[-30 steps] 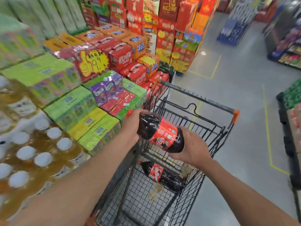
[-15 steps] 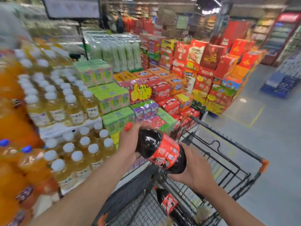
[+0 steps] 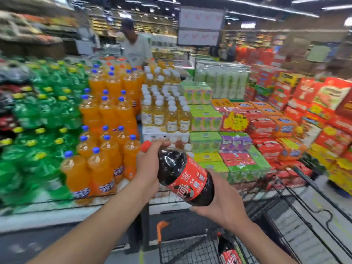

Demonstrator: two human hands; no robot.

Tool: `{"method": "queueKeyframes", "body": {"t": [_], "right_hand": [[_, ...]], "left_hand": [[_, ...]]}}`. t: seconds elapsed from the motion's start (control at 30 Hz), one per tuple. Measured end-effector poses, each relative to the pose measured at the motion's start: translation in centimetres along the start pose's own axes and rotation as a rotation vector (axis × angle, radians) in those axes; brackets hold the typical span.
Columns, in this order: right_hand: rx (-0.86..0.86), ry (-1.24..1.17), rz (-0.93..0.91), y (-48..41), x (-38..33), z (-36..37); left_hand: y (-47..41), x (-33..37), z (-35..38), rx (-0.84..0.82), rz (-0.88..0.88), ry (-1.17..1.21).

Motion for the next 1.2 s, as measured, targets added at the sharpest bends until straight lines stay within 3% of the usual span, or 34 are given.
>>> {"method": "queueKeyframes", "body": {"t": [0.37,0.67,0.87,1.2], "right_hand": [[-0.227,-0.19,-0.227,-0.1,-17.4,12.2],[-0.348,-0.417,-0.328,6.3,-36.7,22.6],[-0.409,-0.515,-0.376,11.3,-48.7,29.0],[-0.583,-0.547,-0.447,14.8,-62.9,38.5]], "left_hand": [[1.5,9.5,-21.8,0.323,0.175,0.089],[4.5,18.0,-43.5,0.476,0.387,-0.066],[6.7,21.9,-57.7,0.602,0.446,-0.049],[8.1,26.5,-73.8,0.785,0.455,0.071]]}}
Point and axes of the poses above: each hand's wrist, its own y-axis away from the middle knuckle, its own z-axis out of the palm, x = y × z, the point moved 10 cm from there along -y, towards the middle knuckle, and after that the axes turned 9 degrees about x, right-handed, at the moved point
